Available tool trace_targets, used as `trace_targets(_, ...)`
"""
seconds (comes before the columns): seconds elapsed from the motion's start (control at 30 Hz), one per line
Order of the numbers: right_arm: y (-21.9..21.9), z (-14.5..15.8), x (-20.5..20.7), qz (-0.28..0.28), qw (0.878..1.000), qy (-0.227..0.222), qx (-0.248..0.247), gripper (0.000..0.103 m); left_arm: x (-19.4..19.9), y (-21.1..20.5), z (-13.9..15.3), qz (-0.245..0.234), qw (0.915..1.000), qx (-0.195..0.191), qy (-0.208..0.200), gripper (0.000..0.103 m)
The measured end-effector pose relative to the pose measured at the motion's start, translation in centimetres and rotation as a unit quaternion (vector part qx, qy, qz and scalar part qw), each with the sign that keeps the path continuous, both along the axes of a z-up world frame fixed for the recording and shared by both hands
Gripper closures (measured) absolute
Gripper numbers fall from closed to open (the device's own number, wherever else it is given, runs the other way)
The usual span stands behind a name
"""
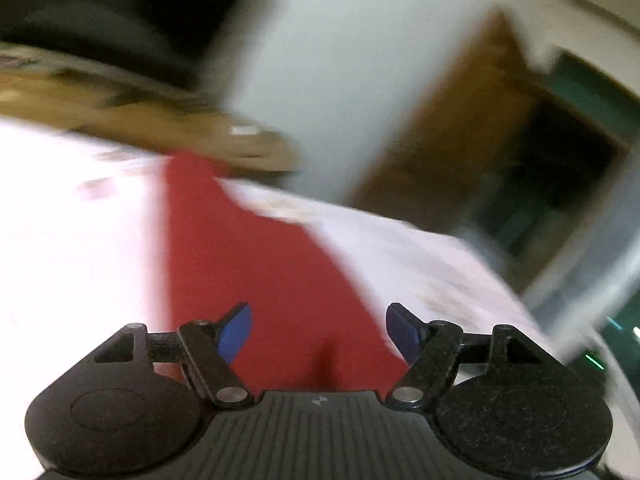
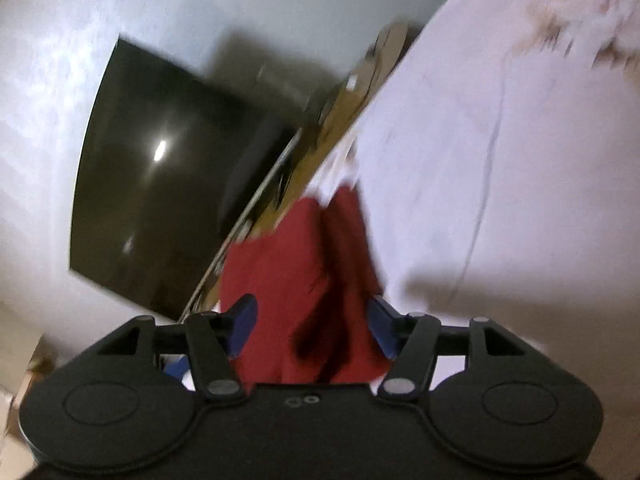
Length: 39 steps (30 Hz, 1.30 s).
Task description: Fold small clothes
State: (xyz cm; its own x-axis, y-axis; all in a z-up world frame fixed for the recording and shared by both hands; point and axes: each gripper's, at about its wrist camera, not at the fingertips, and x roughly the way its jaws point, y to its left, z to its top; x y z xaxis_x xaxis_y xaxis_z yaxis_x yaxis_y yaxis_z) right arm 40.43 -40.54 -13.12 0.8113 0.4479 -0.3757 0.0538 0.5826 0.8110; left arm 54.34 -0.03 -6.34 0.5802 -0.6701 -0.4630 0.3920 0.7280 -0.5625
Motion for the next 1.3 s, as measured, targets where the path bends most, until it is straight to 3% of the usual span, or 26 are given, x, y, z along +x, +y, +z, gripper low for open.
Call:
trace_targets(0.23, 2.4, -1.4, 2.8, 0.043, 0.998, 0.040, 0.028, 0.042, 0.6, 1.0, -3.4, 0.057, 0.9954, 0.046, 0.061, 0.030)
trace_targets(0.33, 2.7, -2.3, 3.8, 0.063, 0.994, 0.068, 0.056, 0.042, 0.3, -0.1, -4.6, 0.071, 0.9941, 0.034, 0.074, 0.030)
trace_targets(0.4, 2.8, -2.5, 4.2, 0.065, 0.994, 0.066, 0.061, 0.045, 0.9, 0.0, -4.3, 0.079, 0.9940, 0.031, 0.069, 0.030)
trace_targets(0.53, 3.3, -1.9, 5.7, 0.071, 0.995, 0.018, 0.075, 0.044, 2.0, 0.1, -4.4, 0.081, 0.9936, 0.042, 0.065, 0.030)
trace_targets(0.6, 3.7, -2.1, 7.0, 0.071, 0.994, 0.020, 0.077, 0.044, 2.7, 0.2, -4.4, 0.081, 0.9933, 0.042, 0.071, 0.030)
trace_targets(0.73, 4.4, -2.5, 9.0, 0.075, 0.995, 0.041, 0.058, 0.046, 3.4, -0.1, -5.0, 0.088, 0.9923, 0.042, 0.076, 0.029)
trace_targets(0.77, 4.7, -2.4, 9.4, 0.075, 0.995, 0.041, 0.051, 0.051, 3.6, -0.1, -5.2, 0.092, 0.9917, 0.043, 0.078, 0.029)
trace_targets(0.8, 4.7, -2.1, 9.2, 0.073, 0.996, 0.043, 0.040, 0.067, 3.0, 0.0, -5.2, 0.094, 0.9915, 0.042, 0.079, 0.029)
trace_targets(0.83, 4.9, -1.9, 9.2, 0.069, 0.996, 0.047, 0.020, 0.077, 3.1, -0.1, -5.3, 0.095, 0.9914, 0.041, 0.079, 0.029)
trace_targets(0.9, 5.4, -1.4, 8.8, 0.062, 0.997, 0.046, -0.028, 0.087, 3.0, -0.2, -5.1, 0.095, 0.9914, 0.045, 0.078, 0.029)
trace_targets(1.03, 7.2, 1.9, 6.8, 0.059, 0.988, -0.029, -0.140, 0.088, 2.5, -1.0, -3.6, 0.091, 0.9926, 0.063, 0.050, 0.030)
trace_targets(1.13, 7.3, 3.7, 4.8, 0.054, 0.982, -0.078, -0.164, 0.088, 2.7, -1.8, -3.7, 0.080, 0.9930, 0.070, 0.050, 0.030)
trace_targets(1.23, 6.8, 1.7, 5.4, 0.028, 0.982, -0.037, -0.183, 0.088, 3.3, -2.8, -4.5, 0.074, 0.9921, 0.079, 0.063, 0.029)
trace_targets(1.3, 5.8, -1.0, 5.7, 0.020, 0.987, 0.009, -0.157, 0.088, 3.4, -3.2, -4.3, 0.071, 0.9915, 0.092, 0.058, 0.028)
